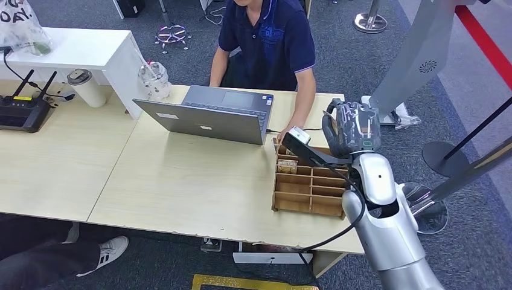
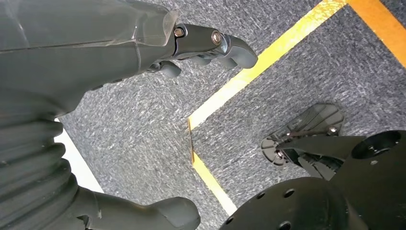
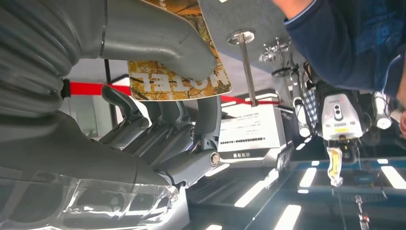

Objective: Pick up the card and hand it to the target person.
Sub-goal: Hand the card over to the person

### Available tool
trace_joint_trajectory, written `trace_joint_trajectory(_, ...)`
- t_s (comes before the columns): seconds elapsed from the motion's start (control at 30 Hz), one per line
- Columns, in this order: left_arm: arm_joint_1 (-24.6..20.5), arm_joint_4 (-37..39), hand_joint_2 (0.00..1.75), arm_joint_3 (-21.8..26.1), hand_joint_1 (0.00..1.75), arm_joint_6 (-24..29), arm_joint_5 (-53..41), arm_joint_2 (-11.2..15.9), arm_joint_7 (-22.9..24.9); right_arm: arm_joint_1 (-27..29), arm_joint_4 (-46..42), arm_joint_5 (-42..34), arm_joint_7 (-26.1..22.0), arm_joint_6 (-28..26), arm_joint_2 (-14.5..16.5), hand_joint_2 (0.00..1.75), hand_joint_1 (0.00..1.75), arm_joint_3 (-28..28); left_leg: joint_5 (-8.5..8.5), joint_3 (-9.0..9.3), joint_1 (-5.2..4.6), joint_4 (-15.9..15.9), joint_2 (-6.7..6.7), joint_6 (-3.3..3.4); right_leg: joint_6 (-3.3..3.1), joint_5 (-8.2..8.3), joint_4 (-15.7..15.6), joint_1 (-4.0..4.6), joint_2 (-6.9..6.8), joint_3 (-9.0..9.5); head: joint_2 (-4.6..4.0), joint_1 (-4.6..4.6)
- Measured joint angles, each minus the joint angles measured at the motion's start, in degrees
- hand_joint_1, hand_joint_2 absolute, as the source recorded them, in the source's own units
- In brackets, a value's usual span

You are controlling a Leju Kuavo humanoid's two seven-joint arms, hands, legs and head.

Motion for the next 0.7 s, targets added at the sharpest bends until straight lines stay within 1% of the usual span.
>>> trace_joint_trajectory(0.3, -0.5, 0.0, 1.75, 0.0, 0.00, -0.3, -0.6, 0.0, 0.6, -1.0, 2.6, -0.1, 0.1, 0.6, 1.0, 1.75, 1.69, 0.3, 0.00, 0.00, 0.00, 0.0, 0.00, 0.00, 0.00, 0.00, 0.0, 0.00, 0.00, 0.00, 0.00, 0.00)
trace_joint_trajectory(0.4, -0.7, 0.0, 1.75, 0.0, 0.00, -0.3, -0.6, 0.0, 0.8, -1.0, 3.2, -0.1, 0.1, 0.7, 1.3, 1.75, 1.64, 0.3, 0.00, 0.00, 0.00, 0.0, 0.00, 0.00, 0.00, 0.00, 0.0, 0.00, 0.00, 0.00, 0.00, -0.01)
trace_joint_trajectory(0.47, -0.8, 0.0, 1.75, 0.0, 0.00, -0.1, -0.6, 0.0, 0.9, -1.1, 3.5, -0.1, 0.1, 0.7, 1.4, 1.75, 1.54, 0.3, 0.00, 0.00, 0.00, 0.0, 0.00, 0.00, 0.00, 0.00, 0.0, 0.00, 0.00, 0.00, 0.00, -0.01)
trace_joint_trajectory(0.5, -0.8, 0.0, 1.75, 0.0, 0.00, -0.1, -0.6, 0.0, 0.9, -1.2, 3.6, -0.1, 0.1, 0.7, 1.5, 1.75, 1.44, 0.3, 0.00, 0.01, 0.00, 0.0, 0.00, 0.00, 0.00, 0.00, 0.0, 0.00, 0.00, 0.00, 0.00, -0.01)
trace_joint_trajectory(0.53, -0.9, 0.0, 1.75, 0.0, 0.00, 0.0, -0.6, 0.0, 0.9, -1.2, 3.7, -0.1, 0.1, 0.8, 1.5, 1.75, 1.14, 0.3, 0.00, 0.01, 0.00, 0.0, 0.00, 0.00, 0.00, 0.00, 0.0, 0.00, 0.00, 0.00, 0.00, -0.01)
trace_joint_trajectory(0.6, -0.9, 0.0, 1.75, 0.0, 0.00, 0.3, -0.5, 0.0, 1.0, -1.3, 3.7, -0.1, 0.1, 0.9, 1.6, 1.75, 0.44, 0.3, 0.00, 0.00, 0.00, 0.0, 0.00, 0.00, 0.00, 0.00, 0.0, 0.00, 0.00, 0.00, 0.00, -0.01)
trace_joint_trajectory(0.63, -0.9, 0.0, 1.75, 0.0, 0.00, 0.4, -0.4, 0.0, 1.0, -1.3, 3.7, -0.3, 0.1, 0.9, 1.7, 1.75, 0.13, 0.3, 0.00, 0.00, 0.00, 0.0, 0.00, 0.00, 0.00, 0.00, 0.0, 0.00, 0.00, 0.00, 0.00, 0.00)
trace_joint_trajectory(0.67, -0.9, 0.0, 1.75, 0.0, 0.00, 0.6, -0.3, 0.0, 1.1, -1.3, 3.7, -0.5, 0.0, 0.9, 1.7, 1.75, 0.03, 0.3, 0.00, 0.00, 0.00, 0.0, 0.00, 0.00, 0.00, 0.00, 0.0, 0.00, 0.00, 0.00, 0.00, 0.00)
trace_joint_trajectory(0.7, -0.9, 0.0, 1.75, 0.0, 0.00, 0.6, -0.2, 0.0, 1.1, -1.3, 3.7, -0.7, -0.1, 0.8, 1.8, 1.75, 0.00, 0.3, 0.00, 0.00, 0.00, 0.0, 0.00, 0.00, 0.00, 0.00, 0.0, 0.00, 0.00, 0.00, 0.00, 0.01)
